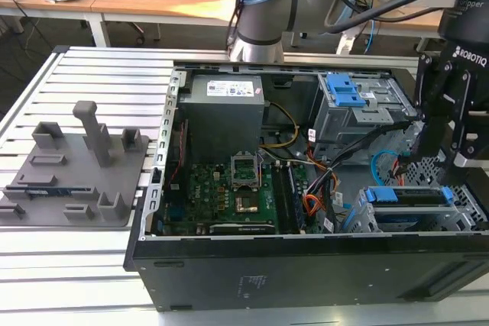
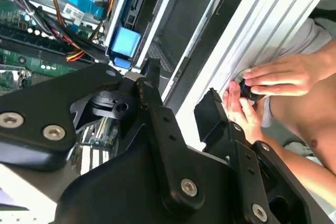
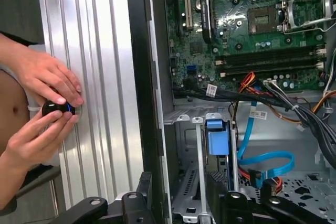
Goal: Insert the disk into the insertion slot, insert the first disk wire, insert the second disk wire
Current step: 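Insert the first disk wire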
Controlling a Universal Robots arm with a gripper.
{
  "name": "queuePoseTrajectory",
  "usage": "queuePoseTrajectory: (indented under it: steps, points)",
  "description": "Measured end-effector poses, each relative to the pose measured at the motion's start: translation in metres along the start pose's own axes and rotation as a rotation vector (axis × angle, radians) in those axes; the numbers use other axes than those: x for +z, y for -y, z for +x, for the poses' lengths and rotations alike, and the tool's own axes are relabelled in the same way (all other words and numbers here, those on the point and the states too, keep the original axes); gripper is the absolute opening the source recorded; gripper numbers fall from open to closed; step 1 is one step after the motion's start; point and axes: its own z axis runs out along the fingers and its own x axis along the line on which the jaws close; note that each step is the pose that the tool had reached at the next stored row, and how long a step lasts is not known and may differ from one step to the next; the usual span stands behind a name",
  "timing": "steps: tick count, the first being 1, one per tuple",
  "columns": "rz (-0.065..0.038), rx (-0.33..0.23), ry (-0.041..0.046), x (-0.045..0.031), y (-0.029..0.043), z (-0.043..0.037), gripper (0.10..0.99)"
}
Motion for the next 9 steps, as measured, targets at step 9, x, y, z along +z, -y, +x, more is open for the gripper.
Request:
queuePoseTrajectory:
  steps: [9]
  points:
    - [0.012,0.004,-0.0124,0.0012,0.007,-0.0445,0.533]
